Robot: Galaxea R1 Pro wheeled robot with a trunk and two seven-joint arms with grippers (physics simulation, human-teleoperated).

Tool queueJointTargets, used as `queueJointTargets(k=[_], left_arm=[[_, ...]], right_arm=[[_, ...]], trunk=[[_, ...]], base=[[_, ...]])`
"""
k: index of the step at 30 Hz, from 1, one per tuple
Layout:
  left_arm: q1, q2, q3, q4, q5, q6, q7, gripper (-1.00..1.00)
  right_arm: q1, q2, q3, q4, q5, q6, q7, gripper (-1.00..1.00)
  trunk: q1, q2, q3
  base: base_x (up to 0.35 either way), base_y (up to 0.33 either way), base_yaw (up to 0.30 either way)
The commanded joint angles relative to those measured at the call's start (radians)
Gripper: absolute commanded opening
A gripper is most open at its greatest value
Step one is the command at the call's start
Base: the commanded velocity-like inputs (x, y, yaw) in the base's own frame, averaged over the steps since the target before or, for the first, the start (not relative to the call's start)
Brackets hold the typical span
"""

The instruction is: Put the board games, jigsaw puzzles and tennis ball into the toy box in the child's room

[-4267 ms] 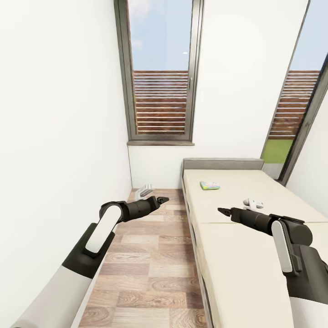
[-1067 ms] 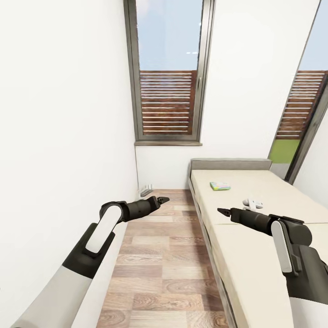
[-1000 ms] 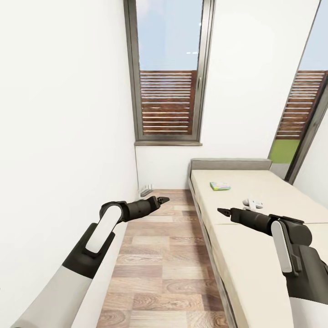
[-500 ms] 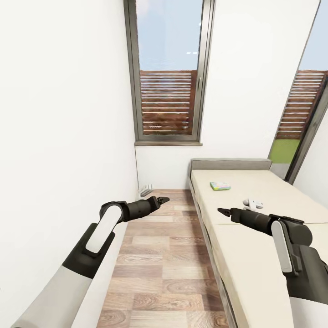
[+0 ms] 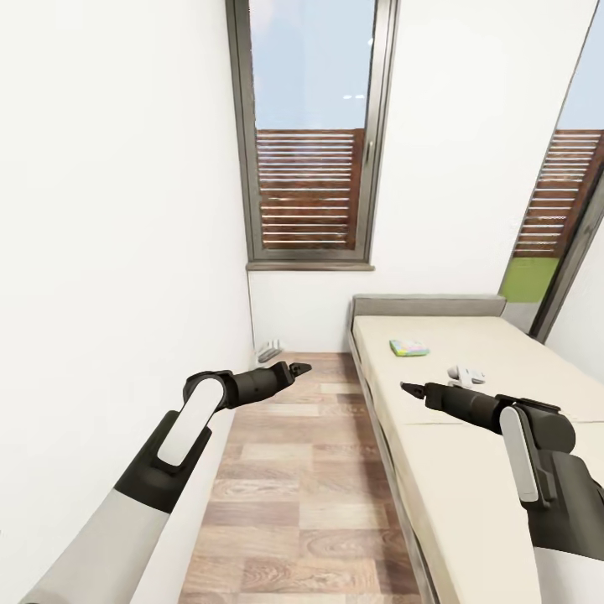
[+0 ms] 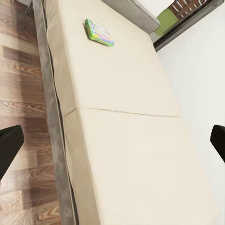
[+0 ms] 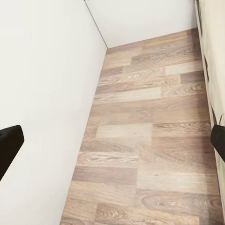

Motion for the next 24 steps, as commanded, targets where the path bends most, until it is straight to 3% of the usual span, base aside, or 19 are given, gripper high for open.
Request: queueJointTargets(k=[1, 24], left_arm=[[-0.001, 0.0, 0.0, -0.001, 0.01, 0.002, 0.01, 1.0], [-0.001, 0.001, 0.0, -0.001, 0.01, 0.001, 0.01, 1.0]], right_arm=[[-0.001, 0.0, -0.001, 0.0, -0.002, 0.005, 0.002, 1.0], [-0.001, 0.001, 0.0, -0.001, -0.003, 0.005, 0.002, 1.0]], trunk=[[0.001, -0.001, -0.001], [0.001, -0.001, -0.001]], base=[[0.287, 0.0, 0.0], [0.32, 0.0, 0.0]])
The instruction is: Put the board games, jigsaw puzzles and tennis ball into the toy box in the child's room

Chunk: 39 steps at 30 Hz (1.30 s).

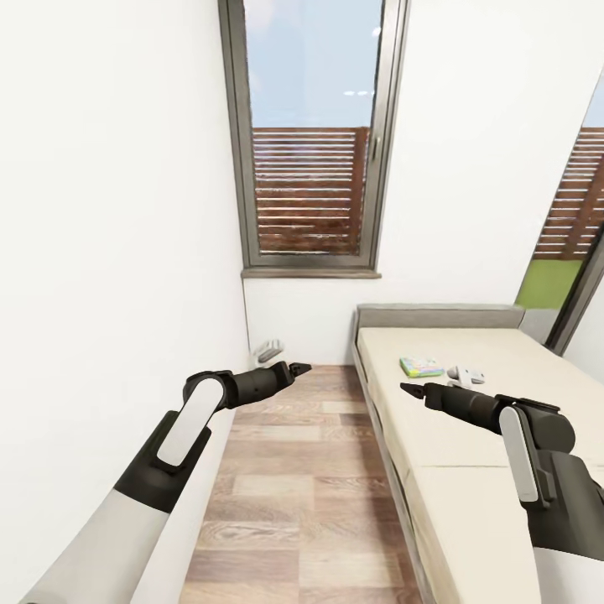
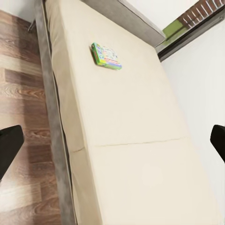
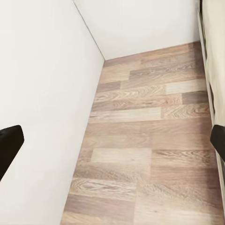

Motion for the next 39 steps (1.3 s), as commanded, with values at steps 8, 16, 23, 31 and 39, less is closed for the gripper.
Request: queueJointTargets(k=[8, 16, 23, 31, 39], left_arm=[[-0.001, 0.0, 0.0, -0.001, 0.011, 0.001, 0.01, 1.0], [-0.001, -0.001, 0.0, -0.002, 0.012, 0.001, 0.01, 1.0], [-0.001, 0.0, 0.0, -0.002, 0.011, 0.001, 0.01, 1.0], [-0.001, 0.001, 0.0, -0.002, 0.011, 0.001, 0.01, 1.0], [-0.001, 0.001, 0.0, -0.002, 0.011, 0.001, 0.01, 1.0]], right_arm=[[-0.001, 0.0, -0.001, 0.0, -0.002, 0.005, 0.001, 1.0], [-0.001, 0.0, -0.001, 0.0, -0.002, 0.005, 0.001, 1.0], [-0.001, -0.001, -0.001, 0.0, -0.002, 0.005, 0.002, 1.0], [-0.001, -0.002, -0.001, 0.0, -0.002, 0.005, 0.002, 1.0], [-0.001, -0.002, -0.001, 0.0, -0.002, 0.005, 0.002, 1.0]], trunk=[[0.001, -0.001, -0.001], [0.001, -0.001, -0.001], [0.001, -0.001, -0.001], [0.001, -0.001, -0.001], [0.001, -0.001, -0.001]], base=[[0.225, 0.0, 0.0], [0.046, 0.0, 0.0], [0.039, 0.0, 0.0], [0.177, 0.0, 0.0], [0.268, 0.0, 0.0]])
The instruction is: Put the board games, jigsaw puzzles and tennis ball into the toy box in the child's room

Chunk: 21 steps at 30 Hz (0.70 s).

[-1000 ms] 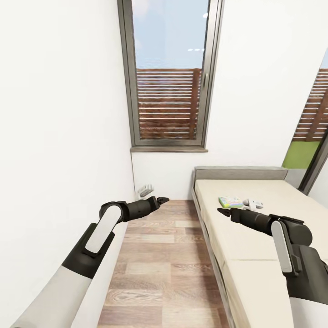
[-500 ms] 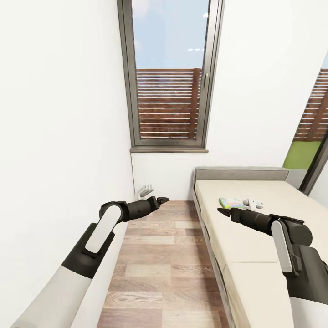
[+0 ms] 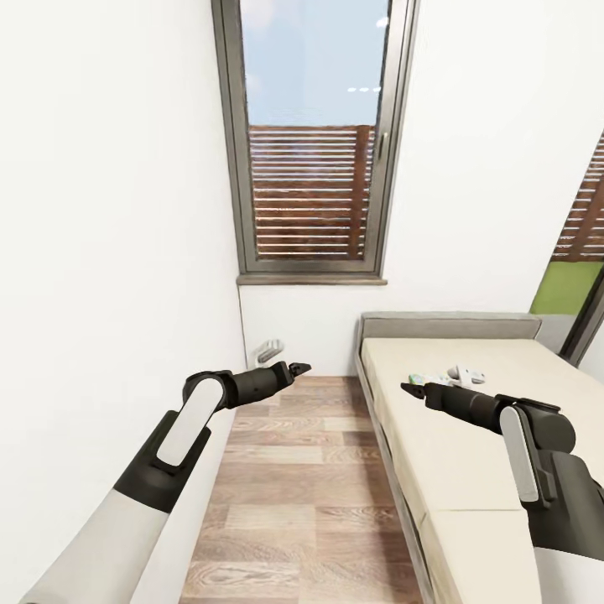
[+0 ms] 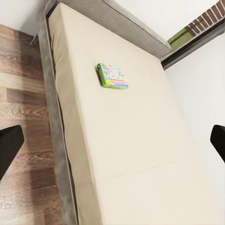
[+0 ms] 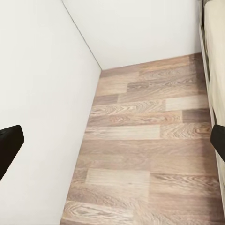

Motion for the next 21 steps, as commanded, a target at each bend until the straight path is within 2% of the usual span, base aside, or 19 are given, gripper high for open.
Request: queueJointTargets(k=[1, 21], left_arm=[[-0.001, 0.0, 0.0, -0.001, 0.011, 0.001, 0.01, 1.0], [-0.001, 0.0, 0.0, 0.0, 0.01, 0.001, 0.01, 1.0]], right_arm=[[-0.001, 0.0, -0.001, 0.0, -0.002, 0.005, 0.002, 1.0], [-0.001, 0.0, -0.001, -0.002, -0.002, 0.005, 0.002, 1.0]], trunk=[[0.001, -0.001, -0.001], [0.001, -0.001, -0.001]], base=[[0.303, 0.0, 0.0], [0.323, 0.0, 0.0]])
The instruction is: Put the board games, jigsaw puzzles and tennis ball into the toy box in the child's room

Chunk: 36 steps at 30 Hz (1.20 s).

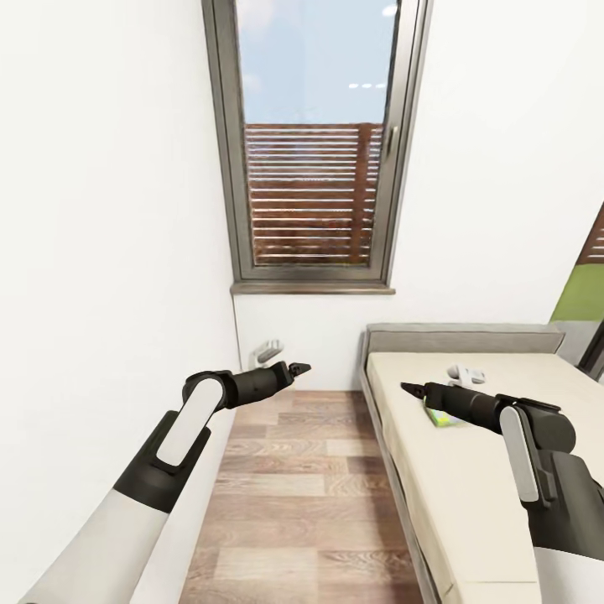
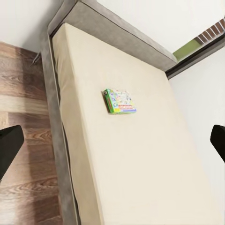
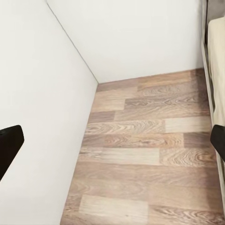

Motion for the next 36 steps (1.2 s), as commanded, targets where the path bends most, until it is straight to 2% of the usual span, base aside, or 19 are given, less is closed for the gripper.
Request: queueJointTargets(k=[1, 36], left_arm=[[-0.001, 0.0, 0.0, -0.001, 0.011, 0.001, 0.01, 1.0], [-0.001, -0.001, 0.0, -0.001, 0.011, 0.001, 0.01, 1.0]], right_arm=[[-0.001, 0.0, -0.001, 0.0, -0.002, 0.005, 0.002, 1.0], [0.004, -0.005, -0.003, -0.01, -0.002, 0.005, 0.001, 1.0]], trunk=[[0.001, -0.001, -0.001], [0.001, -0.001, -0.001]], base=[[0.33, 0.0, 0.0], [0.331, 0.0, 0.0]])
